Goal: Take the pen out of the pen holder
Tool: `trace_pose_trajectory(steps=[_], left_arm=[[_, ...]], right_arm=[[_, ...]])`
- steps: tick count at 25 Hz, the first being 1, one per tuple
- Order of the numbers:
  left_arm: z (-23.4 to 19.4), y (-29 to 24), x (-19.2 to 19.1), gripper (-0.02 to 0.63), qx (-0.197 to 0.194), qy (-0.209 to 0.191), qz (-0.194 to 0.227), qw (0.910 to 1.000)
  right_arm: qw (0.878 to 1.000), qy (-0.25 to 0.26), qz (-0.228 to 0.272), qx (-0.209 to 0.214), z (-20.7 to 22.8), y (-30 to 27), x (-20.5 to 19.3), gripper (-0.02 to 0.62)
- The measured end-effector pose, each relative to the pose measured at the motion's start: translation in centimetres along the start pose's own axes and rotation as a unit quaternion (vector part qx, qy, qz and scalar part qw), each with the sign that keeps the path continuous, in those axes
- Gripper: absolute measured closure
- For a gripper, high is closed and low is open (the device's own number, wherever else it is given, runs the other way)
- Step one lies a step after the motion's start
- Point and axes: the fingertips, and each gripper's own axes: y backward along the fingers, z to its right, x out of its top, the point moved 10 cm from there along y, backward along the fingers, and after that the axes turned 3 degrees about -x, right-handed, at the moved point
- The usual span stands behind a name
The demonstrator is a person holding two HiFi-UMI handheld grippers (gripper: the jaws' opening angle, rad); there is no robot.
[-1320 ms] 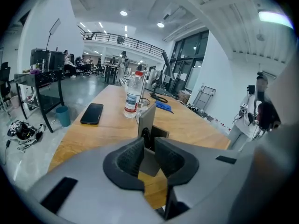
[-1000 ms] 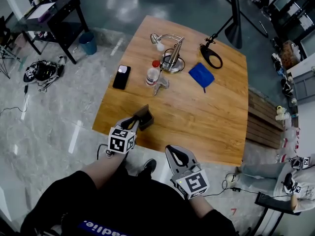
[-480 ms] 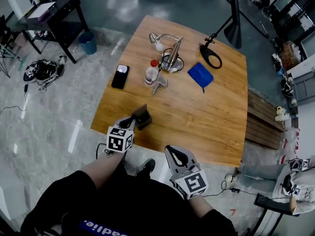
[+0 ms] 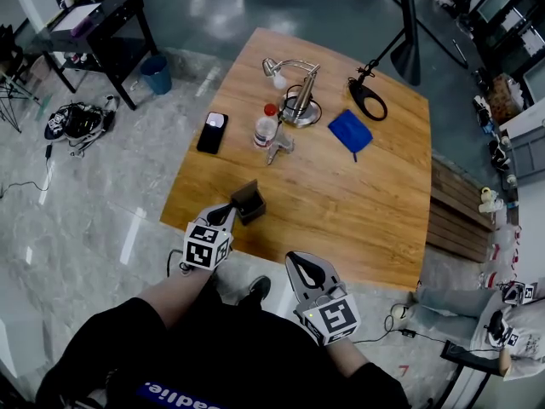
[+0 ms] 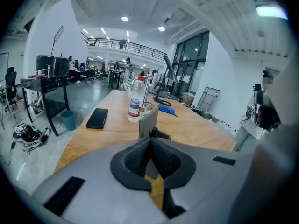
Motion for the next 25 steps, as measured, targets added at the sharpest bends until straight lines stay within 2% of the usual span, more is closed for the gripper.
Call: trace_pose_trajectory(steps=[5,10,23,25], left_arm=[[0.2,0.2,0.5,0.597,-0.004,-0.015,0.006,0.9999],[-0.2,-0.3,0.0,0.597,0.002,-0.021,-0.009,0.9997],[-0.5,-0.9,-0.9,0.592,0.015,-0.01,-0.036,0.9992],[-0.3,-0.9,-0.7,0.566,0.016,-0.006,-0.035,0.9992]], right_arm=[[1.0,0.009,0.002,0.005,-0.1,-0.3,0.1,0.589],[1.0,0.01,-0.001,0.004,-0.3,-0.4,0.2,0.589],[1.0,0.008,-0.005,0.001,0.2,-0.4,0.0,0.589],[1.0,0.001,-0.009,-0.002,0.2,-0.5,0.1,0.589]])
